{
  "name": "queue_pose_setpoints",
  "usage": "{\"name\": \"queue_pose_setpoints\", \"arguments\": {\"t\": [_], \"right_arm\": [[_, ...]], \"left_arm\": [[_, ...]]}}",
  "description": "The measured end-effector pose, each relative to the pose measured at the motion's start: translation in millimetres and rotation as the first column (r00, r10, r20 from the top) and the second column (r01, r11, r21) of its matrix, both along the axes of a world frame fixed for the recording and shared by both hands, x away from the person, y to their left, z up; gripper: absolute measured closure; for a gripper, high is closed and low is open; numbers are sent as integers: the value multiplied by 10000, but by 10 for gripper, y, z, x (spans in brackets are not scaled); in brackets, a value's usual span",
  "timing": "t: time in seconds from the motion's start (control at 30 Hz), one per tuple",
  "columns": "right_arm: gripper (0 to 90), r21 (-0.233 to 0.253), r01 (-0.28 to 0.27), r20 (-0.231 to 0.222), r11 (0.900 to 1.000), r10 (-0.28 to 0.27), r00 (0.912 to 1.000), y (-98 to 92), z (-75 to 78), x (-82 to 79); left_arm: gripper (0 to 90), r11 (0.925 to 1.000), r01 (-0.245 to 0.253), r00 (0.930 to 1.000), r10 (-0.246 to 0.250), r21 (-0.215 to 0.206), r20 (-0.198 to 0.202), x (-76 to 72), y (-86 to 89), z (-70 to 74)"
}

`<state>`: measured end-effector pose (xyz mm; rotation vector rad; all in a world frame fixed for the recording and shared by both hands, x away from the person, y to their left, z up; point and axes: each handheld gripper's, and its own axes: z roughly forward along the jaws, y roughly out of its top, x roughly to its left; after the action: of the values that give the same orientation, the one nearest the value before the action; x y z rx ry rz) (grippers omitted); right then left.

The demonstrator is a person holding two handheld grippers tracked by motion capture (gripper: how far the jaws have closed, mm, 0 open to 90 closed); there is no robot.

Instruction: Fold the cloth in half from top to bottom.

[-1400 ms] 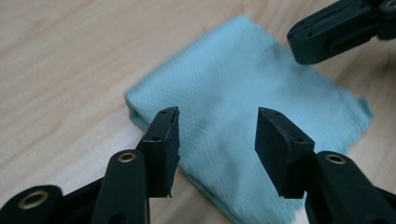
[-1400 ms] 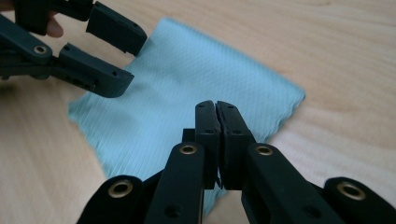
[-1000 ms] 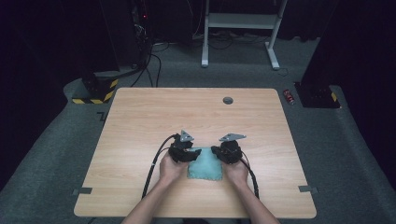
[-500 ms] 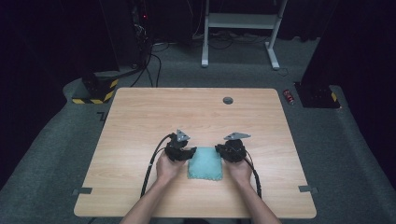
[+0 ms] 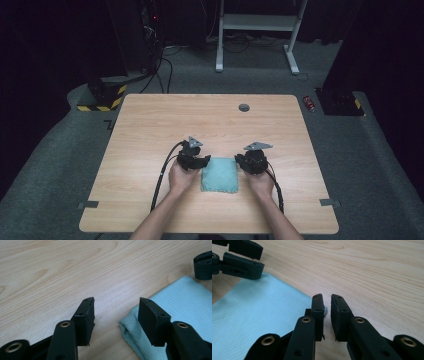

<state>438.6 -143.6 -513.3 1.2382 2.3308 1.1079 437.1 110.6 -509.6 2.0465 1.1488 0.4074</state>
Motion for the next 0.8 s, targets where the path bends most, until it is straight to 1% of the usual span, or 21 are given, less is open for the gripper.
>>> {"name": "queue_pose_setpoints", "arguments": {"t": [0.03,0.07,0.1,0.17,0.2,0.27,0.33,0.4,0.43,0.5,0.53,0.57,0.6,0.63,0.67,0.7,0.73,0.8], "right_arm": [[793,58,-84,57,9999,83,9999,-11,12,-41],[788,89,-210,90,9997,209,9997,-23,21,-88],[781,90,-342,116,9994,341,9994,-34,30,-150],[765,68,-543,199,9985,541,9983,-59,36,-231],[756,77,-551,226,9984,550,9982,-73,38,-268],[733,67,-556,260,9984,554,9981,-162,34,-370],[704,31,-349,335,9994,348,9988,-284,16,-441],[678,-64,22,322,10000,-20,9995,-422,-10,-496],[662,-116,311,286,9995,-307,9991,-510,-30,-527],[637,-147,711,221,9974,-707,9973,-624,-63,-562],[624,-218,860,231,9961,-855,9961,-663,-81,-574],[600,-259,1048,271,9942,-1041,9942,-710,-90,-593],[589,-401,1084,390,9933,-1068,9935,-727,-90,-596],[567,-624,1221,496,9906,-1191,9916,-727,-91,-606],[550,-749,1268,561,9891,-1227,9909,-717,-92,-609],[528,-975,1280,672,9870,-1218,9903,-693,-93,-613],[510,-1029,1321,707,9859,-1252,9896,-677,-93,-614],[477,-998,1390,628,9853,-1331,9891,-677,-94,-605]], "left_arm": [[456,9999,120,9999,-120,-101,37,-48,13,16],[450,9996,292,9995,-291,-50,106,-112,25,37],[442,9994,337,9994,-336,-81,103,-155,27,47],[429,9987,508,9985,-509,51,206,-246,56,71],[424,9986,510,9982,-514,126,315,-309,89,84],[414,9991,416,9980,-420,102,464,-421,202,93],[412,9998,176,9986,-180,73,498,-491,319,72],[400,9994,-217,9983,201,280,554,-553,488,23],[396,9986,-377,9977,355,372,582,-573,544,6],[390,9959,-707,9956,669,563,659,-621,682,-41],[386,9937,-965,9938,930,570,612,-641,767,-83],[374,9921,-1101,9928,1068,604,550,-647,812,-112],[363,9911,-1204,9916,1173,570,540,-659,877,-163],[324,9902,-1316,9895,1284,467,658,-676,901,-179],[323,9885,-1419,9883,1385,524,635,-693,924,-178],[311,9888,-1388,9889,1355,541,610,-699,930,-178],[299,9890,-1369,9890,1333,564,640,-701,926,-180],[278,9879,-1429,9882,1391,595,640,-710,919,-181]]}}
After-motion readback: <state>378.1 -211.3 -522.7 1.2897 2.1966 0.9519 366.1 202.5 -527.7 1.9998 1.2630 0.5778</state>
